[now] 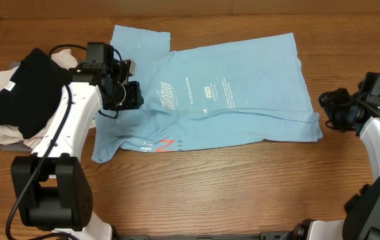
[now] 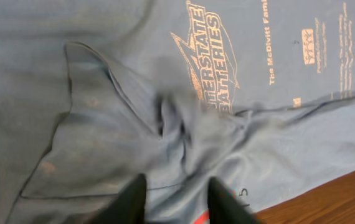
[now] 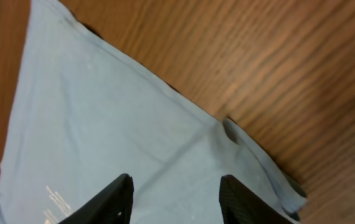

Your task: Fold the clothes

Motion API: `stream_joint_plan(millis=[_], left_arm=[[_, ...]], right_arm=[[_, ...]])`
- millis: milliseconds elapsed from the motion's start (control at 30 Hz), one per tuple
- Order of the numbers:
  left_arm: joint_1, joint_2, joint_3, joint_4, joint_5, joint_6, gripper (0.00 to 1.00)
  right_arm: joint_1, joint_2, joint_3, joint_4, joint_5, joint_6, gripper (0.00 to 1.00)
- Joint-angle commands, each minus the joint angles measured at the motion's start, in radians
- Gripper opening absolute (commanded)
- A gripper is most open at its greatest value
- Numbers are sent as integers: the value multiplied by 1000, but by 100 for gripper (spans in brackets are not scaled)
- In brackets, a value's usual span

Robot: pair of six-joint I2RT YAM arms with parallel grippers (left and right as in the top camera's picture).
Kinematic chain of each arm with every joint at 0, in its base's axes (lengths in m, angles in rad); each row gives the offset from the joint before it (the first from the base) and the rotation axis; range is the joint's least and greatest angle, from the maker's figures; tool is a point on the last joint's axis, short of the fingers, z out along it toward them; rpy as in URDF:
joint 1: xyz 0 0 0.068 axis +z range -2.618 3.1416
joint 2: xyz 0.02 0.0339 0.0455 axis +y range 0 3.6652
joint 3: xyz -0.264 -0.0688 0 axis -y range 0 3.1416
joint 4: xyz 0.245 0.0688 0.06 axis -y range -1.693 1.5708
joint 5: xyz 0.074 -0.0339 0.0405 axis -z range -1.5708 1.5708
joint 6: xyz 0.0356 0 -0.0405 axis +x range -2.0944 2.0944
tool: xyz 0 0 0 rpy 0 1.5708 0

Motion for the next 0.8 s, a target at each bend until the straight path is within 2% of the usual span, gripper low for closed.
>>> stream_joint_plan(millis=[0, 167, 267, 400, 467, 633, 767], left_arm=[[-2, -16, 13, -9, -11, 5, 56], [5, -16, 14, -74, -11, 27, 54], [13, -16, 13, -177, -21, 23, 54], [36, -16, -2, -303, -198, -87, 61], [56, -16, -24, -317, -225, -108, 64], [116, -16, -141, -224, -230, -108, 65], [132, -14, -260, -25, -48, -2, 56]], right_arm=[[-11, 2, 16, -41, 10, -24, 49], [-10, 10, 15, -117, 101, -25, 51], [-12, 24, 15, -111, 92, -24, 46], [-11, 63, 15, -135, 77, -25, 46], [-11, 80, 15, -157, 76, -24, 46], [-12, 91, 15, -196, 77, -25, 46], [-17, 91, 12, -240, 109, -51, 47]])
